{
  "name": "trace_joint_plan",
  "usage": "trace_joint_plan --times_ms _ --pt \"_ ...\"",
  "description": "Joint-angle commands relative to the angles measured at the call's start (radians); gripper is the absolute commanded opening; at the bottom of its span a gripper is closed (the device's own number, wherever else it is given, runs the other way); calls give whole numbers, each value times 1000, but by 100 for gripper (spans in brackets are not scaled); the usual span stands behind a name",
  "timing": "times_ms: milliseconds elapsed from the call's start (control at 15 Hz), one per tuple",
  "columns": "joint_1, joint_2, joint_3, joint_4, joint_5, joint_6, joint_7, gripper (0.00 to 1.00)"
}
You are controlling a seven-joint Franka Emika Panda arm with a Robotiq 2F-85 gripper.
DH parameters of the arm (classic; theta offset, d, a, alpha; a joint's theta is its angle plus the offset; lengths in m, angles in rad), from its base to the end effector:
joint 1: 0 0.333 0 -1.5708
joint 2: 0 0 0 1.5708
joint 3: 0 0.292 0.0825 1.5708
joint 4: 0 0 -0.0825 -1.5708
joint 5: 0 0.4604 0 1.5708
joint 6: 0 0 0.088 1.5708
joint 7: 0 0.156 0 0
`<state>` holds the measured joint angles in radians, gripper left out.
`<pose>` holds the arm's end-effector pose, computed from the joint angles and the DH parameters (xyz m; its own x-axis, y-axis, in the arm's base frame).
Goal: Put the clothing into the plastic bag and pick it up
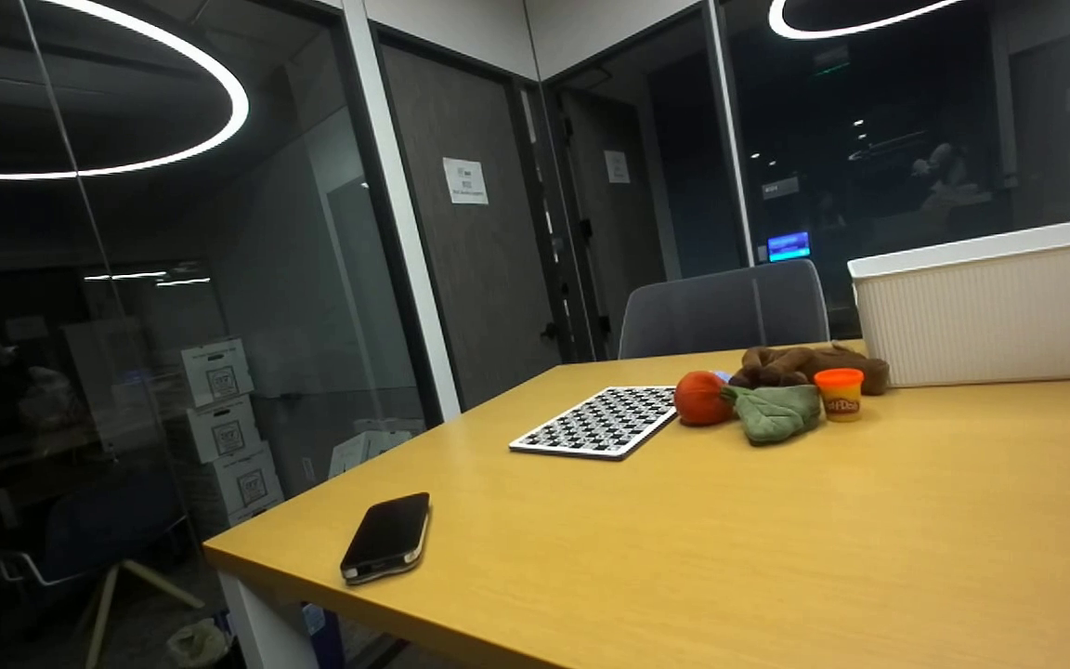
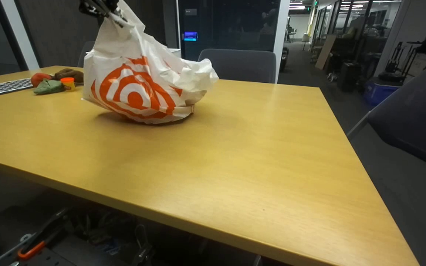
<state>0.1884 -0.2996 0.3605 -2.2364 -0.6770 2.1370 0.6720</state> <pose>0.5194 0.2566 0.4251 0.8488 0.2957 0.4382 0.0480 -0.8686 0.4932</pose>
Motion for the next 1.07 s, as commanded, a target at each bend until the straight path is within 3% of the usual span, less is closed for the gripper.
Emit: trace_joint_plan --times_ms 0,333,400,600,667,800,1000 --pt "54 19 -29 -37 171 95 -123 0" --pt "111 -4 -53 -3 561 10 -416 0" --pt "157 -11 2 -1 631 -34 -381 0" --pt "235 9 58 39 817 -105 -392 0" --pt "251 19 92 68 834 -145 -347 25" --pt "242 56 205 99 718 -175 -134 34" --pt "227 116 343 154 572 -213 103 57"
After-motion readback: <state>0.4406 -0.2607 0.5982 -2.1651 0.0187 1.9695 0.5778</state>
